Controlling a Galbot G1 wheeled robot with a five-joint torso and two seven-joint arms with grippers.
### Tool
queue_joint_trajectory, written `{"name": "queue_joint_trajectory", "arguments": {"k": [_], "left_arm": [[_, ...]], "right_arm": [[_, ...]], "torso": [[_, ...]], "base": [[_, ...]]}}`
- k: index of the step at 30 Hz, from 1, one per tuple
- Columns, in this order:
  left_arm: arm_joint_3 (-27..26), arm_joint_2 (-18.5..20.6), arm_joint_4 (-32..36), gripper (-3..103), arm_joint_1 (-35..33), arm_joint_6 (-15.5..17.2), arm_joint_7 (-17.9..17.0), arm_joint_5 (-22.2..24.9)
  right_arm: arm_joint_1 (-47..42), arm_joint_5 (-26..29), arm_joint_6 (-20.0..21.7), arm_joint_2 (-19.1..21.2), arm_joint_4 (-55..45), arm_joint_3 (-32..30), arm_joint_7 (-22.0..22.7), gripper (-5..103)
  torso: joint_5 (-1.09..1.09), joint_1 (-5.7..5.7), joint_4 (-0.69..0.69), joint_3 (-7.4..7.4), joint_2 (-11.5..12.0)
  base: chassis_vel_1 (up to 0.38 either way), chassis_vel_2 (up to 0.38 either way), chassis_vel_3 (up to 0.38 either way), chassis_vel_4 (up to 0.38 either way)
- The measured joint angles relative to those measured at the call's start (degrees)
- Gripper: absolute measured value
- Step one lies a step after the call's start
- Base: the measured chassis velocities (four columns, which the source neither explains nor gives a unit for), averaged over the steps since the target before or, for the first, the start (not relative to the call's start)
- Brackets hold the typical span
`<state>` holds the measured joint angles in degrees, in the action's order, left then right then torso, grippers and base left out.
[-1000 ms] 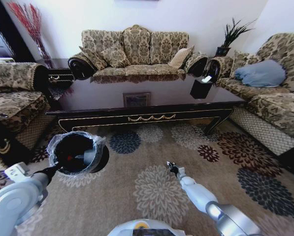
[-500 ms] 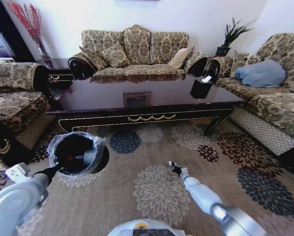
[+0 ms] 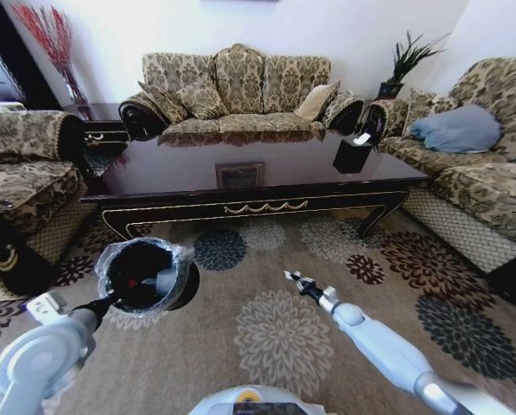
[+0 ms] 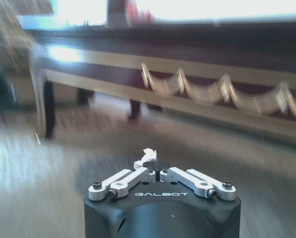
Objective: Move to the front of the table and pick up the trash from the floor, then place it into the trash bin.
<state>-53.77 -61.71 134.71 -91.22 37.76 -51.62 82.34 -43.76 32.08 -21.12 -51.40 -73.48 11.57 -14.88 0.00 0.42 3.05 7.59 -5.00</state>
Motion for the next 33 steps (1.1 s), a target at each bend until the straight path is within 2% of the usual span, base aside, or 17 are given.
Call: {"name": "queue_joint_trajectory", "arguments": {"k": [8, 10, 14, 20, 22, 24, 30, 33], "left_arm": [[4.0, -0.5, -0.4, 0, -1.1, -0.1, 0.0, -1.3], [5.6, -0.5, -1.1, 0, -0.6, -0.2, 0.0, -0.5], [7.0, 0.5, -2.1, 0, 0.6, -0.2, 0.1, 0.0], [9.1, 2.6, -5.4, 0, 3.1, -0.2, 1.1, 0.0], [10.2, 3.0, -7.3, 0, 4.7, -0.2, 1.4, -0.2], [10.9, 2.9, -8.7, 0, 5.6, -0.2, 1.7, -0.7], [13.1, 2.9, -11.3, 0, 8.0, -0.2, 1.9, -1.2], [14.8, 3.1, -13.1, 0, 10.1, -0.2, 2.1, -1.2]], "right_arm": [[5.2, 1.8, -2.9, -0.2, -11.8, 3.0, 1.4, 0], [7.1, 3.6, -3.7, -0.3, -15.9, 5.6, 1.8, 0], [9.7, 5.9, -5.8, -0.7, -17.6, 9.7, 1.6, 0], [15.1, 7.0, -8.6, -1.6, -17.7, 16.5, -1.2, 0], [19.3, 6.9, -9.0, -2.5, -16.3, 21.4, -1.5, 0], [24.6, 6.5, -9.8, -4.4, -13.7, 25.9, -1.8, 0], [30.8, 5.7, -11.6, -8.4, -9.7, 31.3, -2.2, 0], [32.6, 5.4, -12.4, -11.8, -7.7, 33.6, -3.0, 0]], "torso": [[0.0, 0.0, 0.02, 0.0, 0.0], [-0.01, 0.0, 0.01, 0.0, 0.0], [0.01, 0.0, 0.04, 0.0, 0.0], [0.0, 0.0, 0.04, 0.0, 0.0], [-0.01, 0.0, 0.04, 0.0, 0.0], [-0.01, 0.0, 0.03, 0.01, 0.0], [-0.02, 0.0, -0.01, 0.01, 0.0], [-0.01, 0.01, 0.03, 0.01, 0.0]], "base": [[0.0, 0.0, 0.0, 0.0], [0.0, 0.0, 0.0, 0.0], [0.0, 0.0, 0.0, 0.0], [0.0, 0.0, 0.0, 0.0], [0.0, 0.0, 0.0, 0.0], [0.0, 0.0, 0.0, 0.0], [0.0, 0.0, 0.0, 0.0], [0.0, 0.0, 0.0, 0.0]]}}
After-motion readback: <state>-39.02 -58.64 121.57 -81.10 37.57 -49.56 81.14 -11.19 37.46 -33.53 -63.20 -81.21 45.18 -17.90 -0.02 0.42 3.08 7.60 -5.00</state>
